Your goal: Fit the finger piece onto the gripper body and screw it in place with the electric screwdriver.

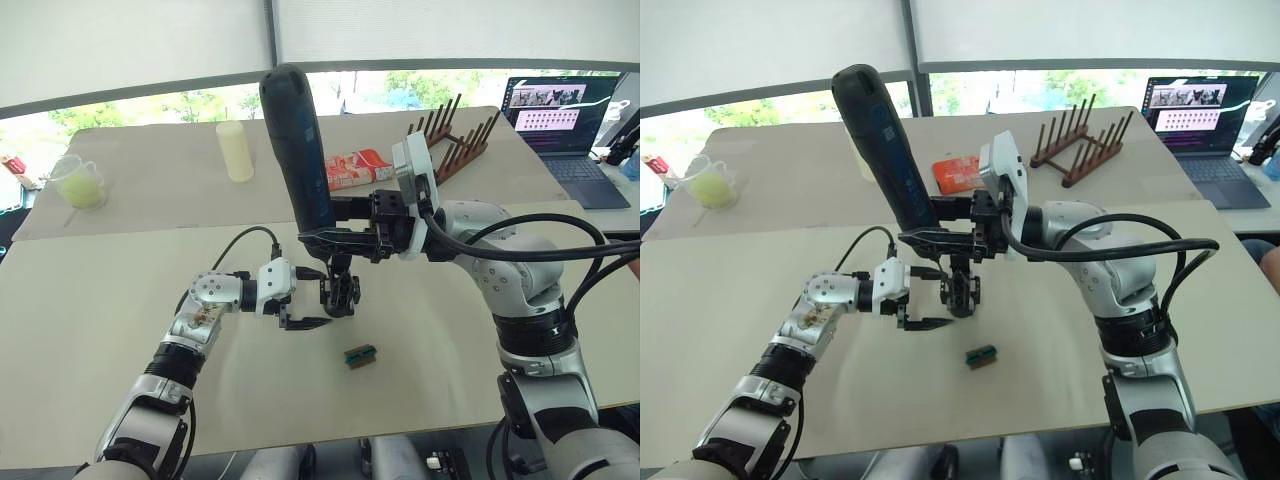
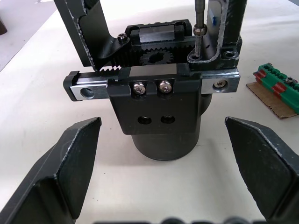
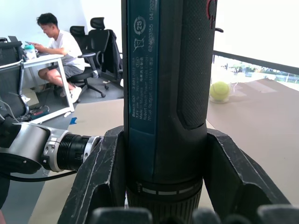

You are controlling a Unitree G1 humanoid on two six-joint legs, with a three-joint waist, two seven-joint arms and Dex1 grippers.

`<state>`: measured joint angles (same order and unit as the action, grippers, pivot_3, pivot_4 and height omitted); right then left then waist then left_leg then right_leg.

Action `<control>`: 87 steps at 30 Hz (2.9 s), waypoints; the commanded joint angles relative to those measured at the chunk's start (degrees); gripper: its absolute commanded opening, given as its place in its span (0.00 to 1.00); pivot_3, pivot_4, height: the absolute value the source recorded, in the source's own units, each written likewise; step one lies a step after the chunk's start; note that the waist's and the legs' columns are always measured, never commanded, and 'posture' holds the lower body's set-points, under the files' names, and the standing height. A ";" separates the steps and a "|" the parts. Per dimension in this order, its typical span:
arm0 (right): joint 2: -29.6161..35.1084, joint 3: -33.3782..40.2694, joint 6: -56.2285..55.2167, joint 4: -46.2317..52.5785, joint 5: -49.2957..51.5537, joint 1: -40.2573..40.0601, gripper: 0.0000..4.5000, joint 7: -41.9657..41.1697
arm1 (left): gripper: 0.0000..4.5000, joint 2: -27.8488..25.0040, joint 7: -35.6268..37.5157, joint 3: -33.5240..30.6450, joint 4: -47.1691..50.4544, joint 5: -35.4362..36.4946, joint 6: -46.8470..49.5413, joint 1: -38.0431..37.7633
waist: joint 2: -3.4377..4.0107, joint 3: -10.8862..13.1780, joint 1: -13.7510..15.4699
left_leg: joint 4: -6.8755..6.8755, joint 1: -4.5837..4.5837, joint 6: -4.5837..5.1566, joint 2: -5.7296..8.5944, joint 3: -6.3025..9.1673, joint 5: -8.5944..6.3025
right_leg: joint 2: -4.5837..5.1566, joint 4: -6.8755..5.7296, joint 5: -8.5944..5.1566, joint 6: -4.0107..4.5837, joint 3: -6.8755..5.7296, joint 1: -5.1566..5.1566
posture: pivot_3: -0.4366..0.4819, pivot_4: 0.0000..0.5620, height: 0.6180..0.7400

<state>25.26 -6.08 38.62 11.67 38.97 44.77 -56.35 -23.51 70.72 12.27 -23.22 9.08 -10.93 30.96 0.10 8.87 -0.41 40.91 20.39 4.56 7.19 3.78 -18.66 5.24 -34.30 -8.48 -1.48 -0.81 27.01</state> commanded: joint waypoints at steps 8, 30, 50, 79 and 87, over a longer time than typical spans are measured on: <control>-0.61 1.23 -0.89 1.56 0.99 2.21 0.42 -0.42 | 1.00 -0.11 -0.25 -0.38 1.56 0.30 -0.39 0.72 | 0.00 0.00 -0.03 | 0.00 0.00 0.00 0.00 0.00 0.00 | 0.00 0.00 0.00 0.00 0.00 0.00 | 0.48 0.27 1.00; -0.75 -0.03 -5.09 0.67 -2.12 1.30 0.42 -4.03 | 1.00 -0.15 -0.41 -0.32 1.73 0.19 -0.72 0.36 | 0.00 0.00 -0.07 | 0.00 0.00 0.00 0.00 0.00 0.00 | -0.01 0.00 0.00 0.00 0.00 0.01 | 0.48 0.27 1.00; -0.48 1.16 -3.91 0.65 -1.26 2.98 0.42 -4.33 | 1.00 -0.29 -0.53 -0.33 1.52 0.16 -0.75 0.49 | 0.00 0.00 -0.10 | 0.00 0.00 0.00 0.00 0.00 0.00 | -0.01 -0.01 0.00 0.00 0.00 0.01 | 0.48 0.27 1.00; -0.72 0.86 -2.36 2.07 -0.34 2.13 0.42 -2.67 | 1.00 -0.17 -0.75 -0.27 1.40 0.04 -0.68 0.43 | 0.00 0.00 -0.21 | 0.00 0.01 0.00 0.01 0.00 0.00 | 0.00 -0.02 0.00 0.00 -0.01 0.02 | 0.48 0.27 1.00; -0.56 0.77 -2.58 2.29 -0.48 1.43 0.42 -2.67 | 1.00 -0.23 -0.73 -0.27 1.53 0.03 -0.70 0.33 | 0.00 0.00 -0.21 | 0.00 0.01 0.00 0.00 0.00 0.00 | 0.00 -0.02 0.00 0.00 -0.01 0.02 | 0.48 0.27 1.00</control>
<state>24.75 -6.87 36.88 10.97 37.06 45.87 -58.86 -23.52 70.26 12.27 -23.24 9.04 -11.13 30.92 0.10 8.87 -0.62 40.91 20.40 4.56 7.19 3.78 -18.66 5.24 -34.32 -8.48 -1.48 -0.82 27.03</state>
